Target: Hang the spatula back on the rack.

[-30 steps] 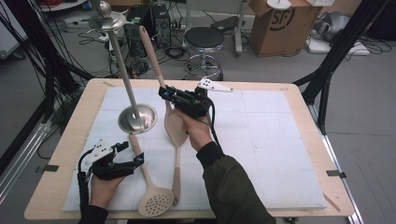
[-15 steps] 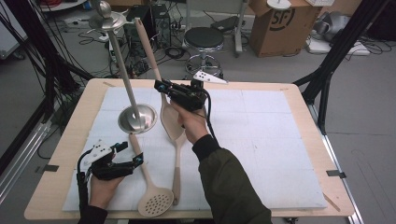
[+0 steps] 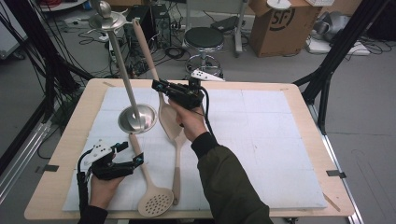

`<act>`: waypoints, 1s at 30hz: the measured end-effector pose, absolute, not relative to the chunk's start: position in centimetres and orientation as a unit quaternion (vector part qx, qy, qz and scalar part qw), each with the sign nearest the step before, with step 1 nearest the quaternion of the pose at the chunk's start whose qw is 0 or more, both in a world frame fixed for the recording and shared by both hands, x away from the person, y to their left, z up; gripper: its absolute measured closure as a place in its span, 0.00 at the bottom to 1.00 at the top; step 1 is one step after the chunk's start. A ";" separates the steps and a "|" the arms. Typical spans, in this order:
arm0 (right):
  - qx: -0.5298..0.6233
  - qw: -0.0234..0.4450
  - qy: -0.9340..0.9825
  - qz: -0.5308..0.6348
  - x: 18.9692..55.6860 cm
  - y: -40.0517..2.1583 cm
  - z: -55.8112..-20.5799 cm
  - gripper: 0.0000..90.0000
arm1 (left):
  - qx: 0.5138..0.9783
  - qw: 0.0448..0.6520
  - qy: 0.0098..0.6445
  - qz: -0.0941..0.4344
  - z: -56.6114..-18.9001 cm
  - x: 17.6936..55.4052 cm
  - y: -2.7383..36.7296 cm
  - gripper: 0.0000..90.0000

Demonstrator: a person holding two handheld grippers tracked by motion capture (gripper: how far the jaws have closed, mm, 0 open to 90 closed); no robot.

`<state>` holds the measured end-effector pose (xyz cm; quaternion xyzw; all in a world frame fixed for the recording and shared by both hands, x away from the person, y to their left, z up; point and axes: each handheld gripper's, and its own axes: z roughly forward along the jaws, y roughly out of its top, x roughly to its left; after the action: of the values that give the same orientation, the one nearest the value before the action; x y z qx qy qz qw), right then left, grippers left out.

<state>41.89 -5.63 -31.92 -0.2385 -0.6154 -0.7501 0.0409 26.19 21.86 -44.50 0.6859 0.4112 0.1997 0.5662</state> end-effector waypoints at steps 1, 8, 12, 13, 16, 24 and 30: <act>-0.237 0.043 -0.617 -0.749 41.9 -5.6 -31.9 0.87 | 0.686 0.566 0.411 0.200 -44.5 26.2 21.9 0.20; -0.235 0.045 -0.624 -0.744 41.6 -5.0 -32.1 0.87 | 0.687 0.566 0.409 0.200 -44.5 26.1 21.9 0.20; -0.221 0.048 -0.643 -0.732 41.0 -4.0 -32.1 0.87 | 0.687 0.565 0.410 0.200 -44.4 26.1 21.9 0.20; -0.216 0.045 -0.647 -0.730 40.8 -3.8 -32.1 0.87 | 0.686 0.566 0.410 0.200 -44.4 26.1 21.8 0.20; -0.210 0.044 -0.655 -0.725 40.4 -3.1 -32.1 0.87 | 0.687 0.567 0.410 0.199 -44.4 26.0 21.9 0.20; -0.217 0.020 -0.662 -0.718 40.3 -2.9 -32.3 0.86 | 0.685 0.567 0.412 0.200 -44.4 25.9 22.0 0.20; -0.242 0.029 -0.659 -0.712 41.1 -3.1 -32.9 0.65 | 0.688 0.565 0.410 0.199 -44.4 25.9 21.9 0.20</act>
<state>41.14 -3.13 -32.94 -0.2415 -0.6591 -0.7117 0.0288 25.90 21.89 -44.38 0.6877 0.4099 0.1992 0.5651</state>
